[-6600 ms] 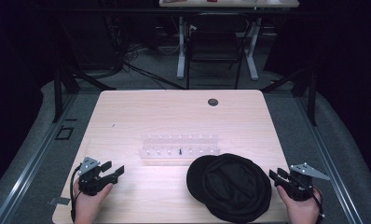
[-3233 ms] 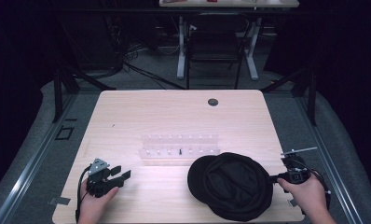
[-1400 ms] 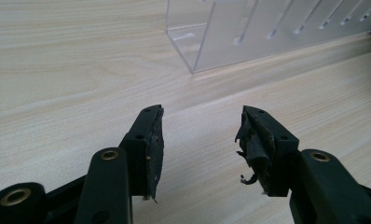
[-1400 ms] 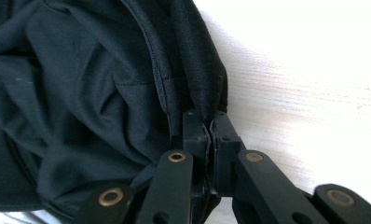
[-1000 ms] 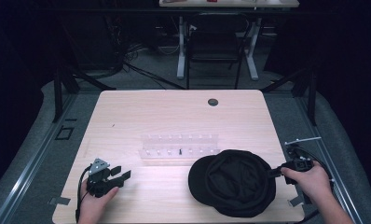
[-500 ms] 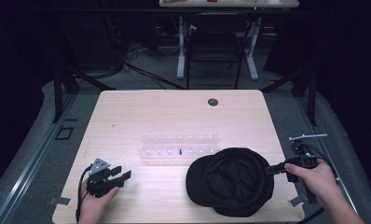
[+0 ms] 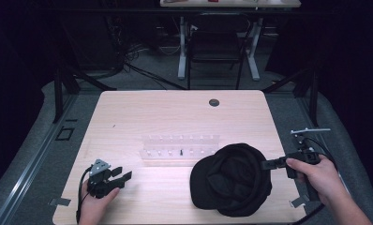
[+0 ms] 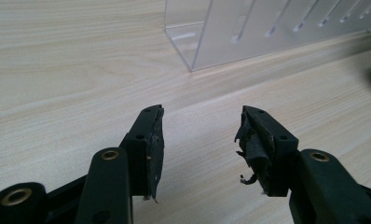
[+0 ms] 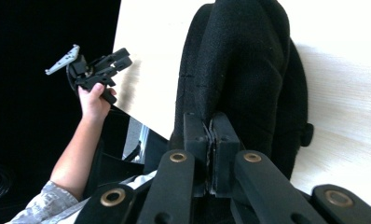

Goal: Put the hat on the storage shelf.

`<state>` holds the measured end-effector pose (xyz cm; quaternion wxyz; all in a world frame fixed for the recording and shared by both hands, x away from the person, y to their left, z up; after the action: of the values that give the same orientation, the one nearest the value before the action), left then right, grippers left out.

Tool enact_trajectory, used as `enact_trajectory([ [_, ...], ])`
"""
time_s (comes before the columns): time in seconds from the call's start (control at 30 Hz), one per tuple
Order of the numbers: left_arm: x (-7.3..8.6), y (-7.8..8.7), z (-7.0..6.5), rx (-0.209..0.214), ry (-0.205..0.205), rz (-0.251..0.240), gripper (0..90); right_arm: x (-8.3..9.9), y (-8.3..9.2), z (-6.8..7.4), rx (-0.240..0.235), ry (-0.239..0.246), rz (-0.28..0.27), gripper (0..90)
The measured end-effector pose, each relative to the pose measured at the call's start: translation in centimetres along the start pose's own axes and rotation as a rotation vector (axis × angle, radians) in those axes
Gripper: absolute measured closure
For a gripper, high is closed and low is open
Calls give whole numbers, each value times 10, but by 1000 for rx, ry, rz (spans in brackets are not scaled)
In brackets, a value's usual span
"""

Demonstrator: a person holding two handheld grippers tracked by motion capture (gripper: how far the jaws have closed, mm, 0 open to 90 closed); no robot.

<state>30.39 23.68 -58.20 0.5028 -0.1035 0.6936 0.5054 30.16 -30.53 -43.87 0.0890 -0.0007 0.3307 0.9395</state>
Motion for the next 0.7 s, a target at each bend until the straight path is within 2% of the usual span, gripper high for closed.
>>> enact_trajectory([
  [0.2,0,0,0,0,0,-1,500,0,3,10,-41,19,6,881],
  [0.3,0,0,0,0,-1,1,500,1,4,16,-77,23,6,881],
  [0.33,0,0,0,-1,0,0,500,2,4,17,-81,21,4,882],
  [0.37,0,0,0,0,-1,2,500,1,7,17,-46,40,14,881],
  [0.4,0,0,0,0,-1,1,500,2,5,20,-82,30,7,882],
  [0.7,0,0,0,-2,1,-1,500,4,15,41,-138,59,-2,881],
])
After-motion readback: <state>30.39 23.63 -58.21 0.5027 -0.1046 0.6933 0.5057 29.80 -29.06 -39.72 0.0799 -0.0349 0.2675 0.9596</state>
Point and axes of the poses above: each handheld gripper's, and its own axes: y roughly backward along the jaws, x roughly out of its underside, z roughly to its left, the point moved 3 cm from there along -y, roughly forward along the jaws, and after that the axes turned 14 degrees about -y, right-handed, at the moved point
